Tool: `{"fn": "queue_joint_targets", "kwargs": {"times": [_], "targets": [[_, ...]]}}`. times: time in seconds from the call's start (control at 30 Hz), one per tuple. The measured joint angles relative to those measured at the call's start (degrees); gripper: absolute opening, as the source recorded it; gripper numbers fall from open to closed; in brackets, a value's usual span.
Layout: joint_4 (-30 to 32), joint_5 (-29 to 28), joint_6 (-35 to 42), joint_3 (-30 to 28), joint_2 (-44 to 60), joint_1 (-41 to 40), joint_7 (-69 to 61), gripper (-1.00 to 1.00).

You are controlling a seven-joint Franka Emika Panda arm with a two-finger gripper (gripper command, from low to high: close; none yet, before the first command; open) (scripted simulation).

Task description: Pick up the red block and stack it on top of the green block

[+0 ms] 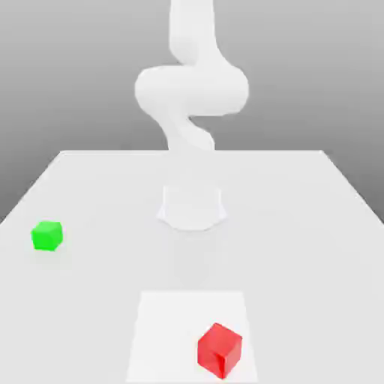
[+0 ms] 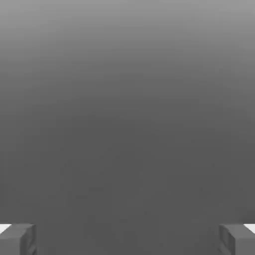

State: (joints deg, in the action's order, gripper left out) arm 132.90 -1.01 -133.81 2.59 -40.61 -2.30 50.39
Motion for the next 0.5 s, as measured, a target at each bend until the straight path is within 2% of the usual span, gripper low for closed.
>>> {"fn": "queue_joint_targets", "kwargs": {"times": [0.3, 0.5], "targets": [[4.0, -5.0, -7.3, 7.7, 19.2, -6.5, 17.5, 0.0], [6.7, -8.2, -12.1, 10.4, 31.7, -8.4, 28.8, 0.0]]}}
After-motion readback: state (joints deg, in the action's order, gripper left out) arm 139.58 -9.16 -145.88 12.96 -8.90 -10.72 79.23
